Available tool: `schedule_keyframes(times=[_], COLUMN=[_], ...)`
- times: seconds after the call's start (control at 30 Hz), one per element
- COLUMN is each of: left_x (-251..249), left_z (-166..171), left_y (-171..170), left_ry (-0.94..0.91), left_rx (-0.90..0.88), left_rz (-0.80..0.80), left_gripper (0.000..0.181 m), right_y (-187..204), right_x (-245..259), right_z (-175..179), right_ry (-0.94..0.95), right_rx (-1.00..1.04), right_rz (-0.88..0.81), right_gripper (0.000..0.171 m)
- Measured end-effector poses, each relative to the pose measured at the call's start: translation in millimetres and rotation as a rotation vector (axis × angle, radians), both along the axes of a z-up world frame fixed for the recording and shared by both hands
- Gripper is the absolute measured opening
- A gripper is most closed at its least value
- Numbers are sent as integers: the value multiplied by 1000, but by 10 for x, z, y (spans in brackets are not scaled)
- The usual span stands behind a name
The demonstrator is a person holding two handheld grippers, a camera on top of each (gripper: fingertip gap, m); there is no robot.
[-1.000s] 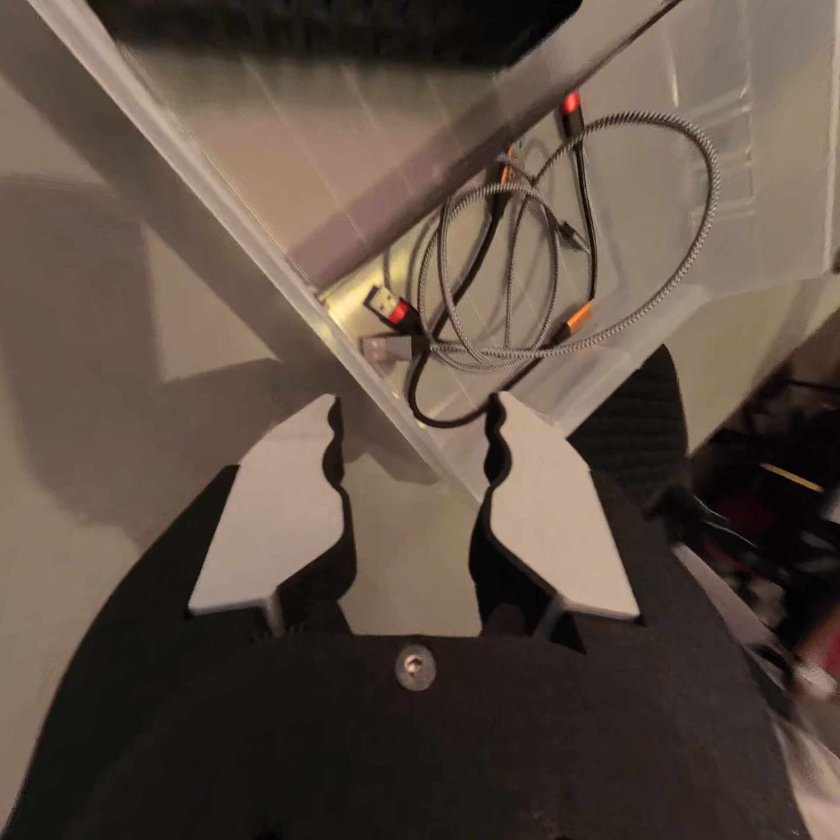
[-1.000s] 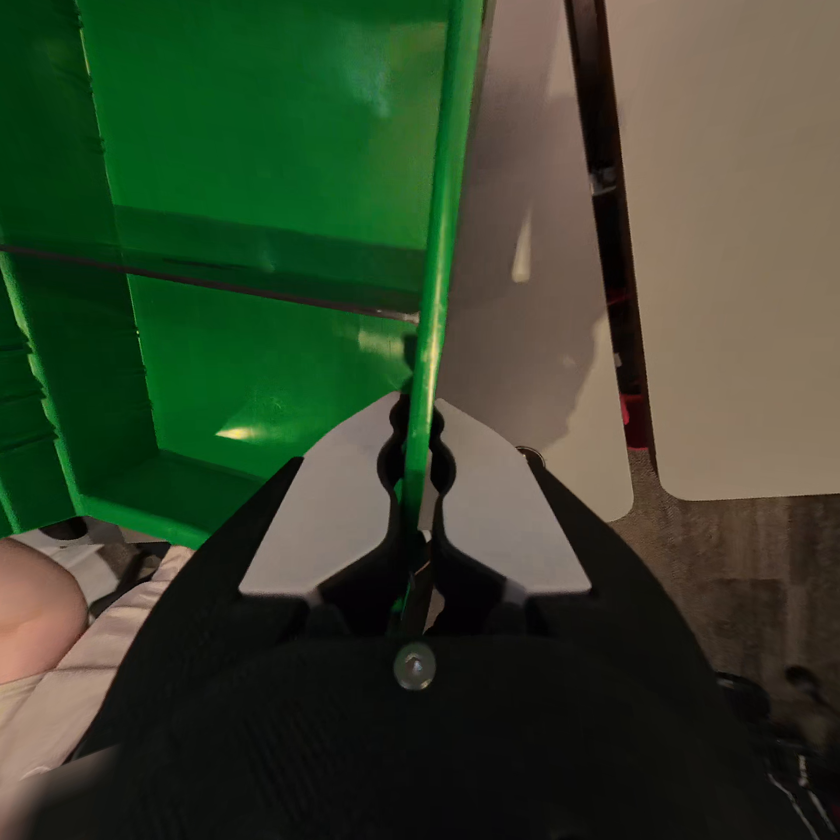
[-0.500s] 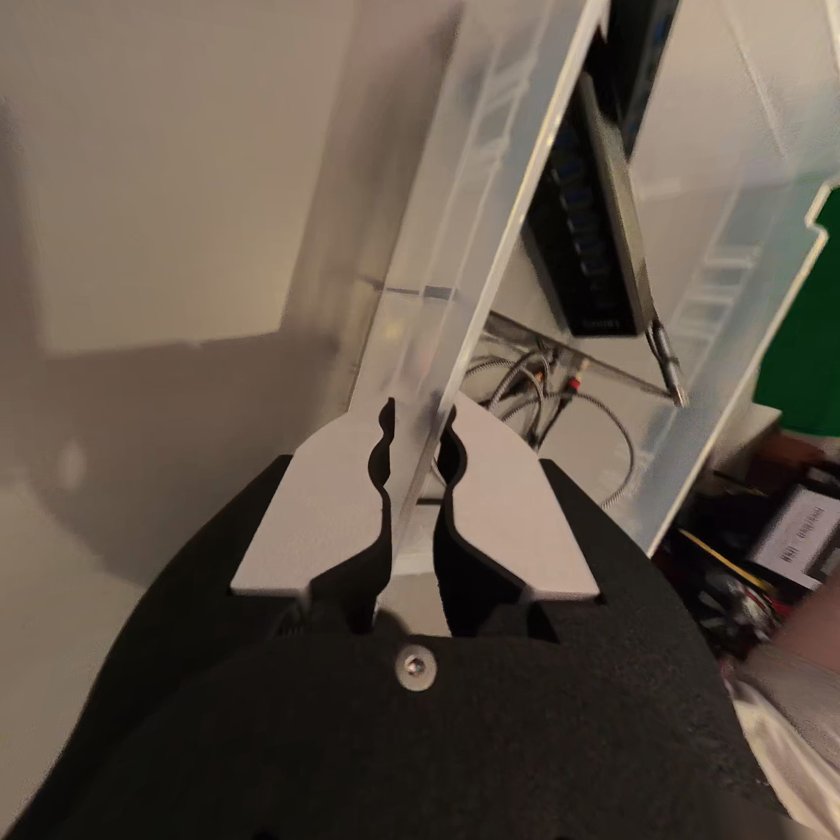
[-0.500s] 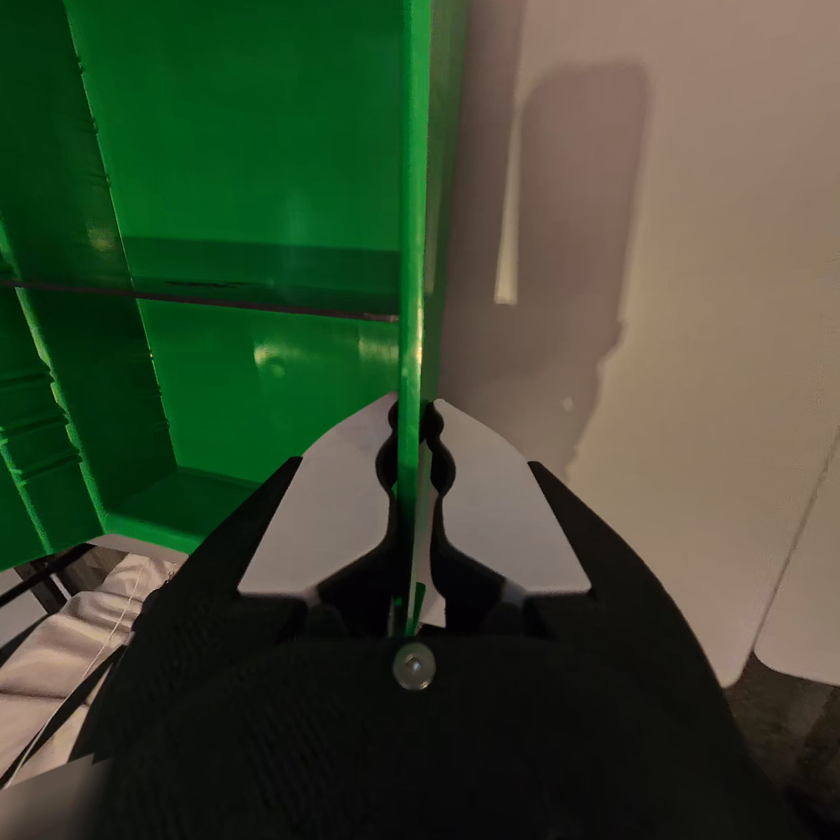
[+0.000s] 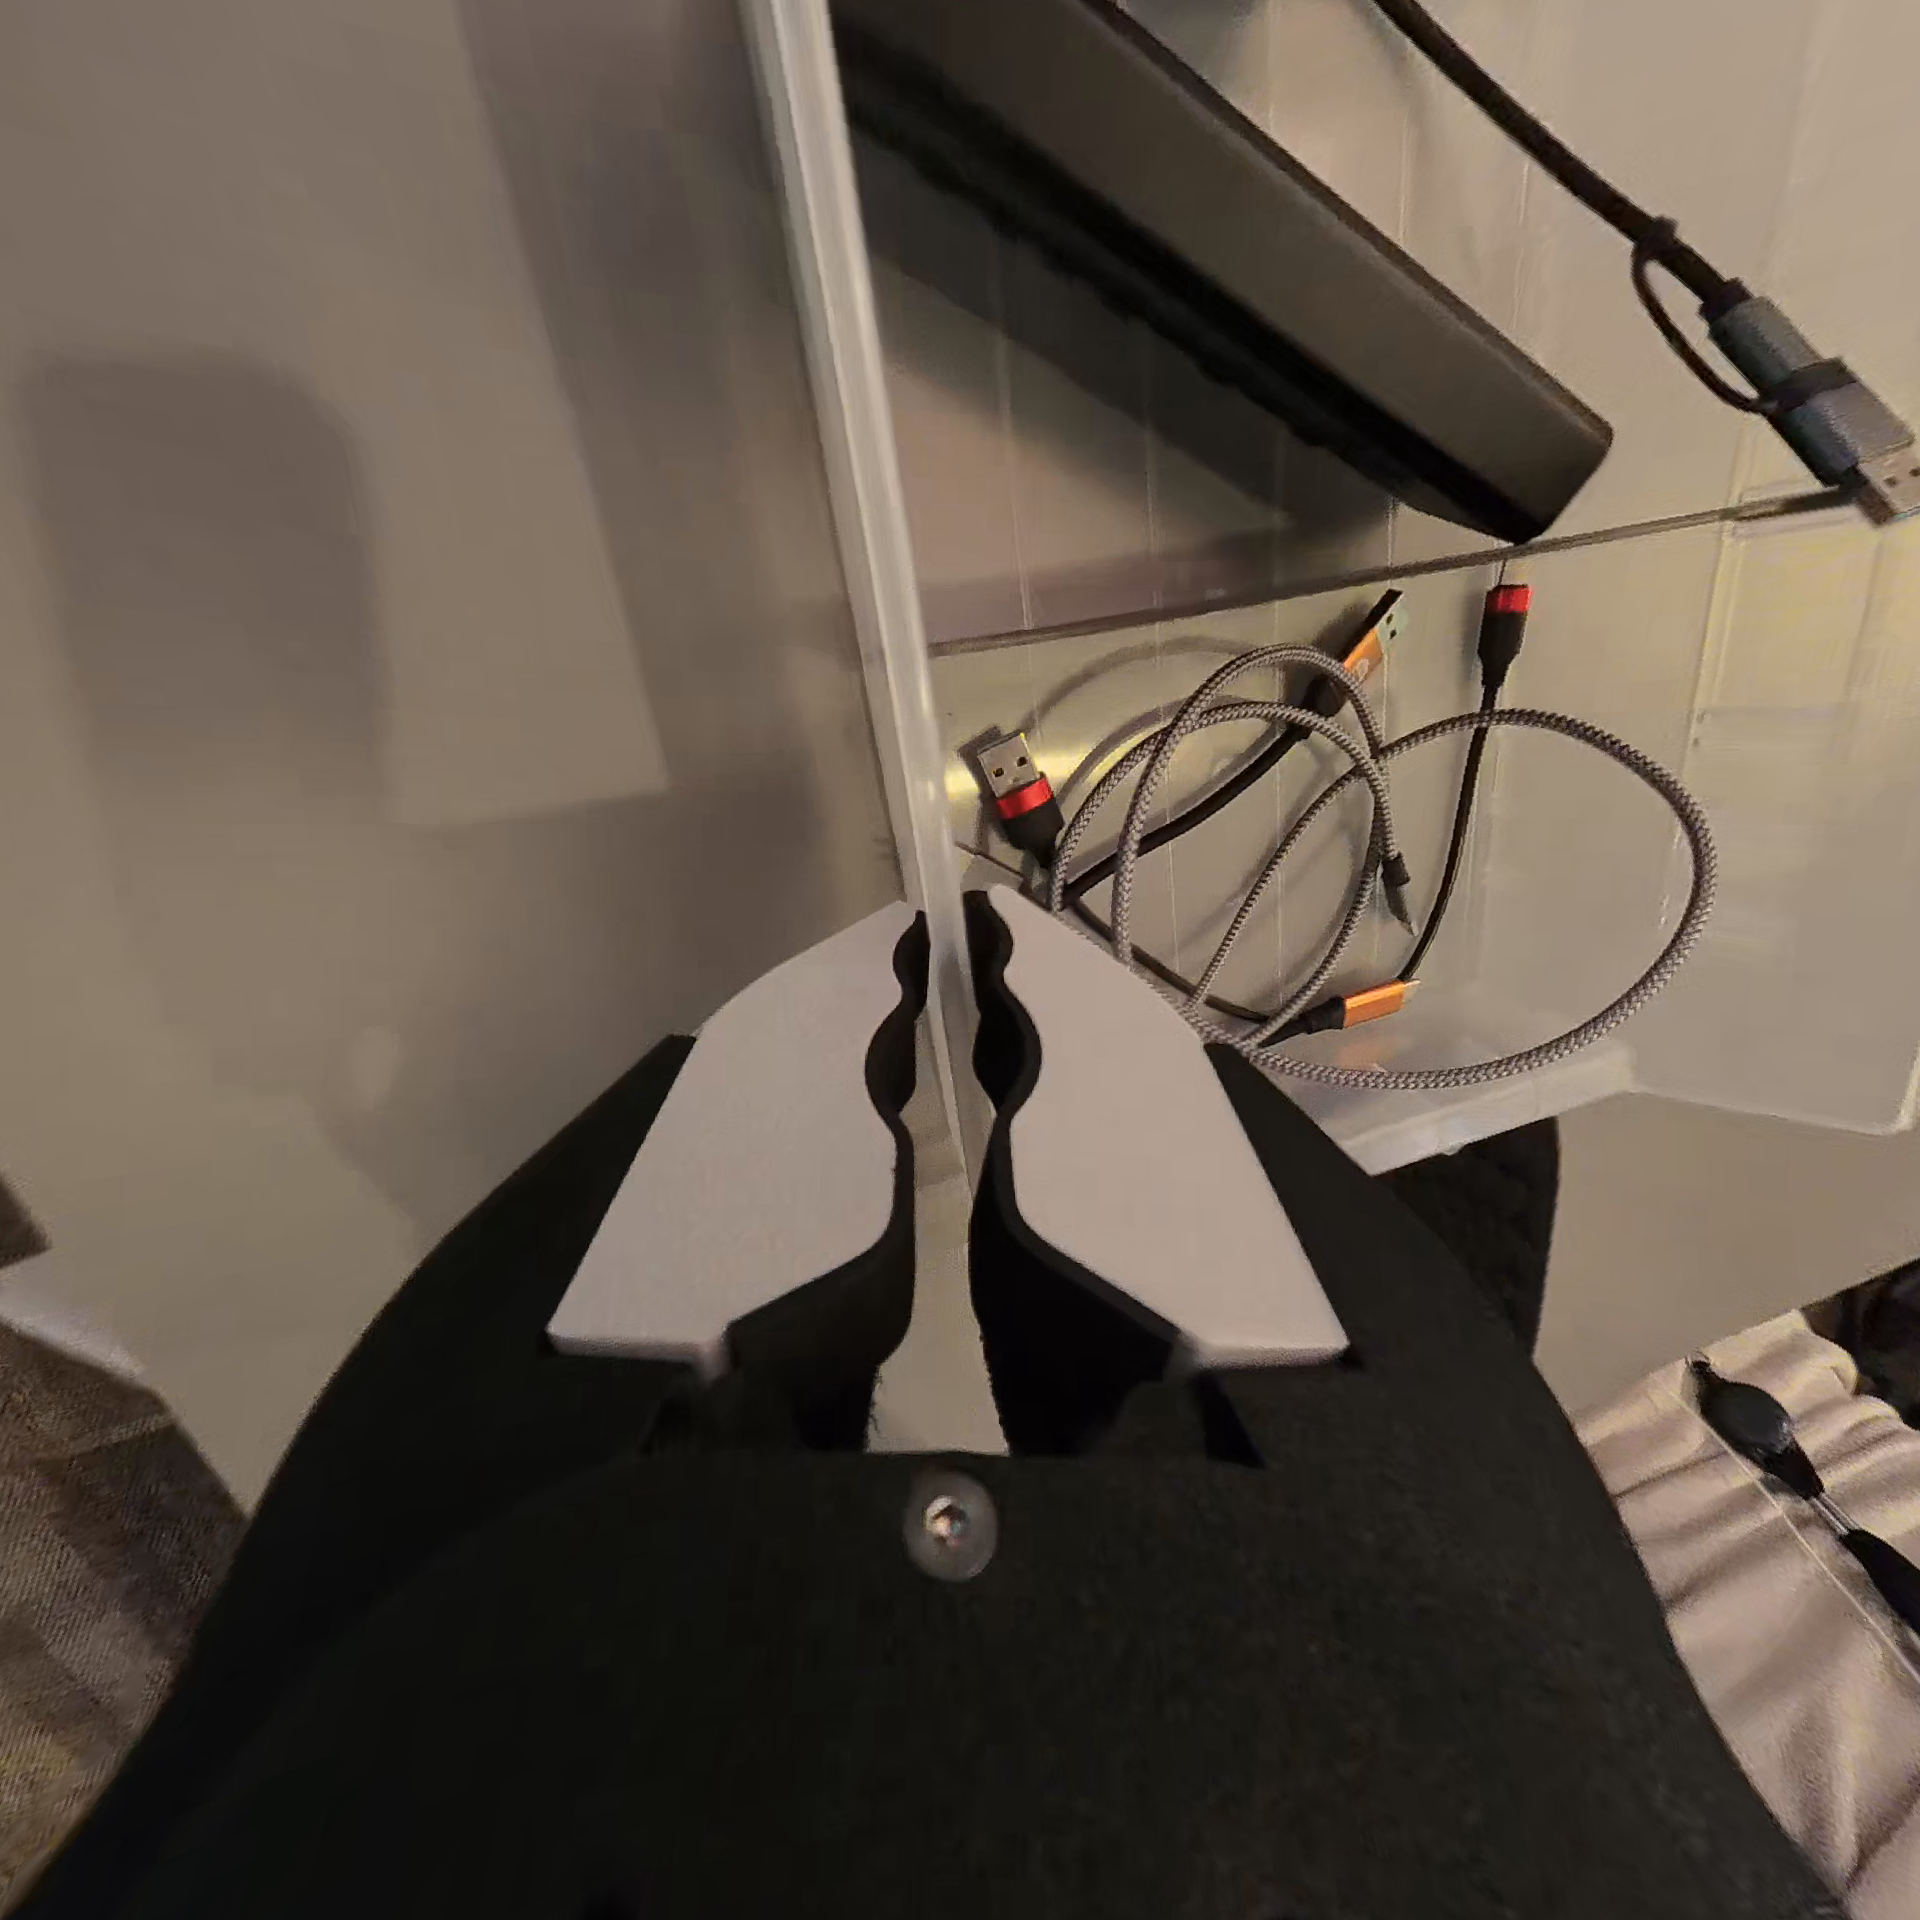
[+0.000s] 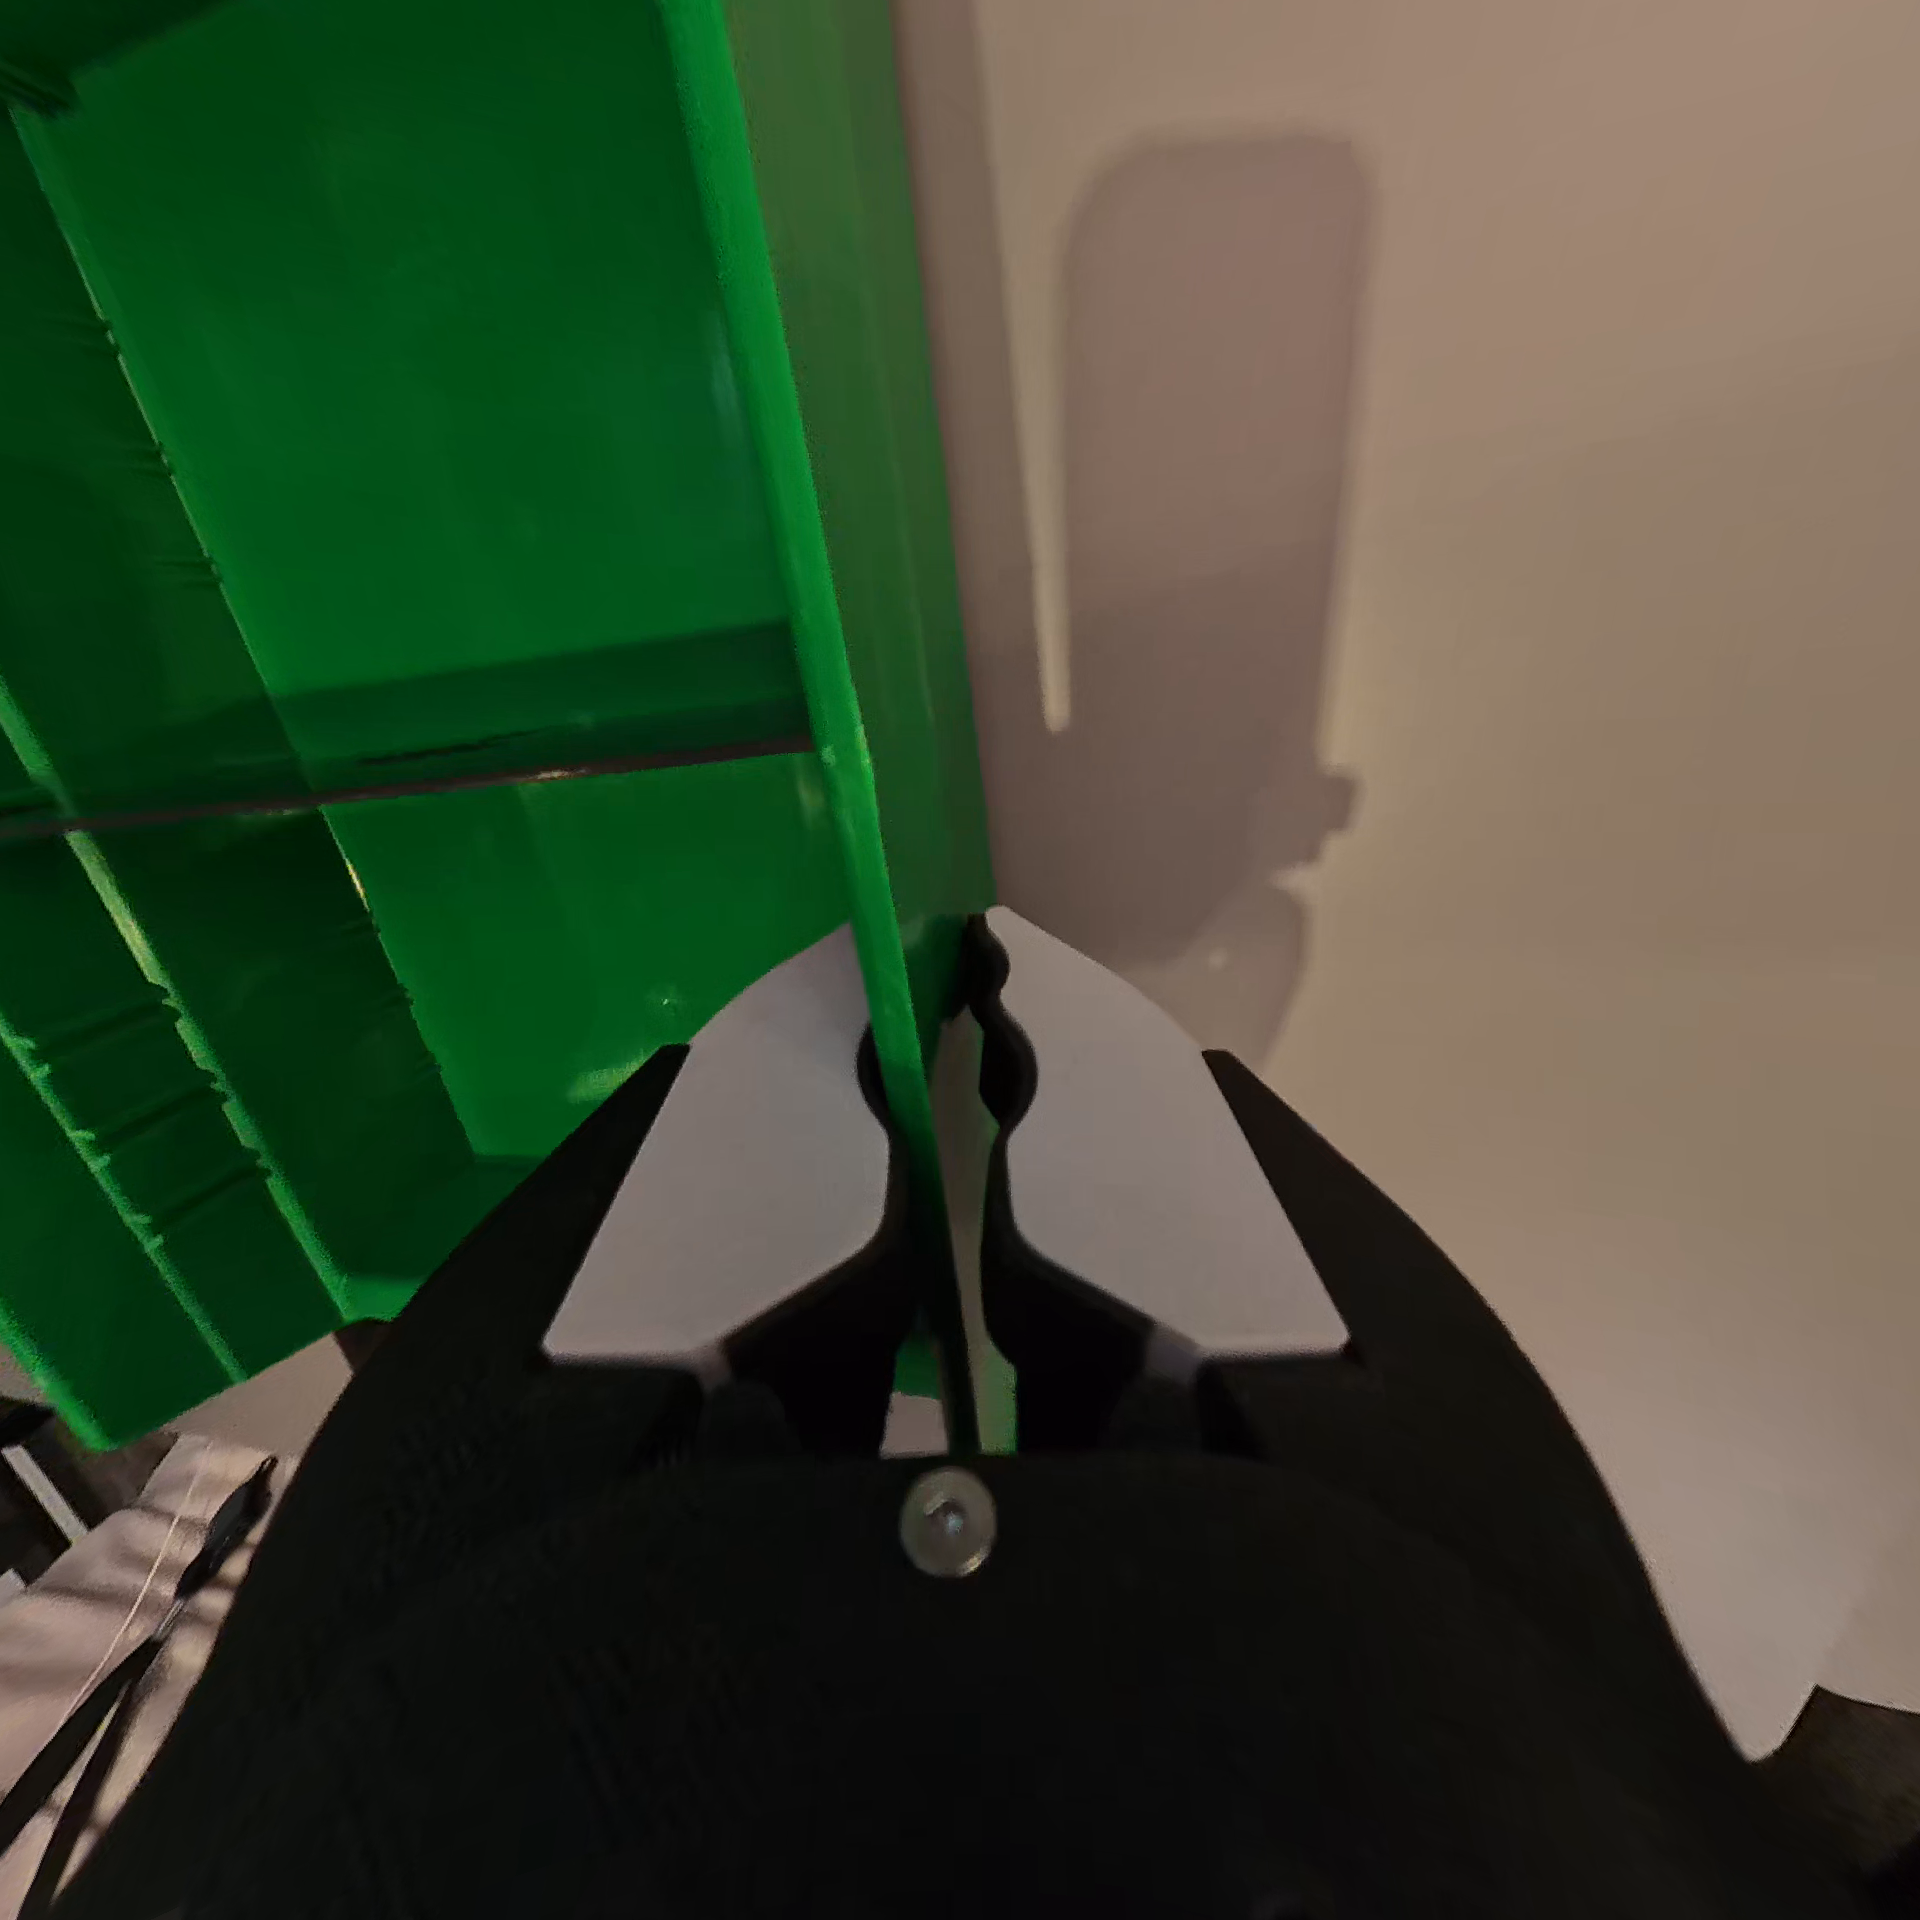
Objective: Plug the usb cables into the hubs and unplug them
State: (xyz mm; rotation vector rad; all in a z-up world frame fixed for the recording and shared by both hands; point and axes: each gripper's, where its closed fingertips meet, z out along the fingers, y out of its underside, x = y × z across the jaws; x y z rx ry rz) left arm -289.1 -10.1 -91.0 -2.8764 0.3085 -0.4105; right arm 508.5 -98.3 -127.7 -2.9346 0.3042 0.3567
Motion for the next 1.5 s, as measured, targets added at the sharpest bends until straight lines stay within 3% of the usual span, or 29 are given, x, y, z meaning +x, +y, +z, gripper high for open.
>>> schedule_keyframes(times=[0.17, 0.63, 1.03, 1.17, 1.27, 1.37, 1.43, 1.5], left_x=[-286, -794, -919, -913, -1021, -1476, -1741, -1809], left_z=[3, 17, 10, 45, 406, 1067, 1708, 2513], left_y=[-90, -148, -179, -168, -165, -235, -319, -410], left_ry=[3, -92, -69, -98, -268, -293, -246, -194], left_rx=[21, 72, 138, 192, 336, 510, 618, 737], left_rz=[4, 325, 460, 403, 410, 460, 468, 431], left_gripper=[6, 8, 8, 8, 14, 18, 22, 25], right_y=[27, -127, -164, -166, -143, -214, -226, -220], right_x=[54, 189, 167, 137, 139, 331, 566, 763], right_z=[-32, -50, -67, -52, 120, 540, 1097, 1897], right_ry=[-28, -33, -65, -30, 41, 80, 66, 17], right_rx=[52, 43, 48, 76, 179, 288, 425, 616], right_rz=[-48, -114, -138, -117, -95, -97, -147, -202], right_gripper=[8, 8, 7, 14, 18, 20, 20, 27])
